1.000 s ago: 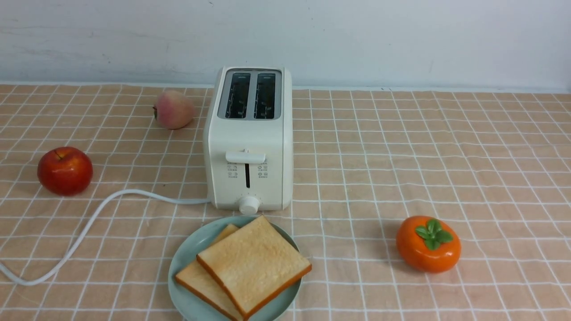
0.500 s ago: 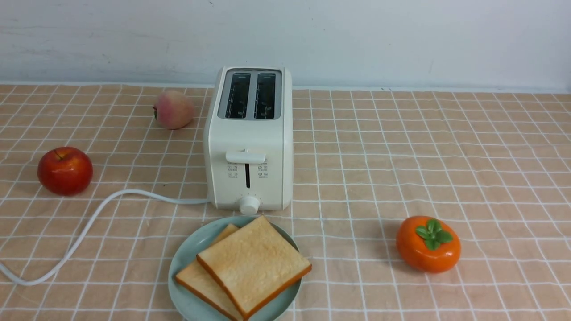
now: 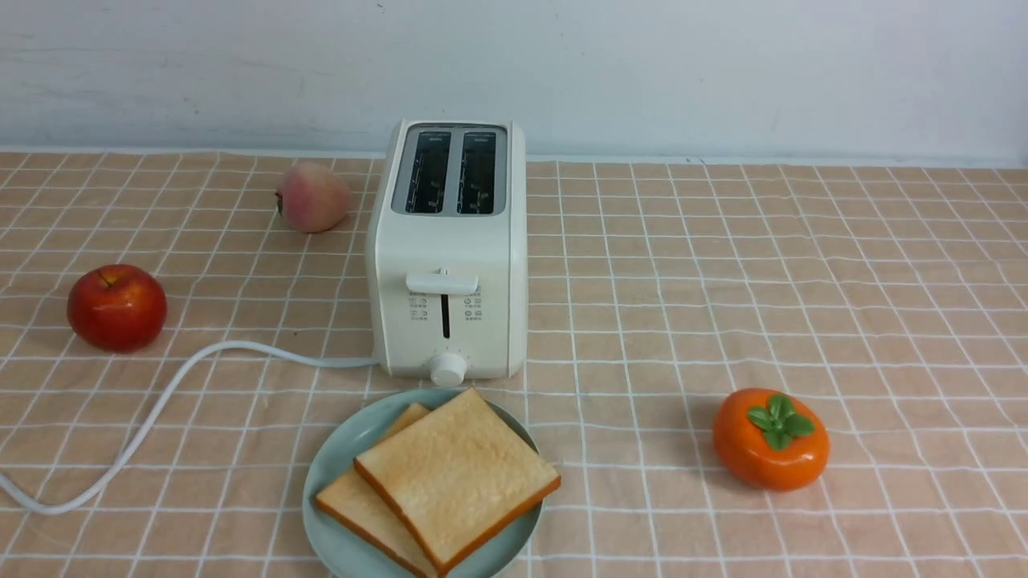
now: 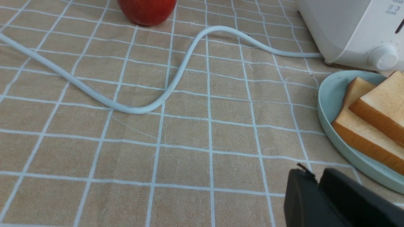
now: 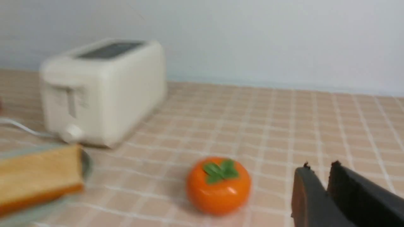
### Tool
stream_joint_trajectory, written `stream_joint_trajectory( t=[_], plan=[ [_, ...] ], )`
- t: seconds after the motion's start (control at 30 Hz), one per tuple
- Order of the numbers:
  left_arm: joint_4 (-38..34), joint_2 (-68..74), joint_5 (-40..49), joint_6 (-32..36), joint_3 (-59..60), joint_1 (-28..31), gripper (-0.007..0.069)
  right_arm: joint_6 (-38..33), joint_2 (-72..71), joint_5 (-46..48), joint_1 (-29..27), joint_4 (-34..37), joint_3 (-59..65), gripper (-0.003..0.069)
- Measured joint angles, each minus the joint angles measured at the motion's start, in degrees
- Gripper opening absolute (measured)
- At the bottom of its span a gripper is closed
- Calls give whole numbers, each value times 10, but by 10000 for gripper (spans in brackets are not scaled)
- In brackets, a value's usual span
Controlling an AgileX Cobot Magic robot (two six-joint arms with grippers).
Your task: Take toasted bread from bread machine on light coffee tablecloth place on plate.
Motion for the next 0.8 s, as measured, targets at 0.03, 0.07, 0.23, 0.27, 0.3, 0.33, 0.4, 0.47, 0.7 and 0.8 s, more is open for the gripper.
stream_joint_trajectory(
  t=[0.03, 0.07, 0.23, 0.27, 0.3, 0.33, 0.4, 0.47, 0.7, 0.8],
  plan=[
    [0, 0, 1, 0, 0, 0, 72, 8, 0, 19, -30, -6, 30, 111],
    [0, 0, 0, 0, 0, 0, 74, 16, 0, 51, -47, -7, 36, 111],
    [0, 0, 2, 0, 0, 0, 74, 49, 0, 70, -76, -10, 37, 115],
    [0, 0, 2, 0, 0, 0, 74, 50, 0, 70, -76, -10, 37, 115],
    [0, 0, 2, 0, 0, 0, 74, 54, 0, 70, -76, -10, 37, 115],
    [0, 0, 2, 0, 0, 0, 74, 55, 0, 70, -76, -6, 37, 116],
    [0, 0, 2, 0, 0, 0, 74, 56, 0, 71, -76, -2, 37, 118],
    [0, 0, 2, 0, 0, 0, 75, 56, 0, 72, -76, -1, 36, 121],
    [0, 0, 2, 0, 0, 0, 81, 56, 0, 73, -76, -1, 36, 132],
    [0, 0, 2, 0, 0, 0, 85, 56, 0, 73, -76, -1, 36, 138]
  ],
)
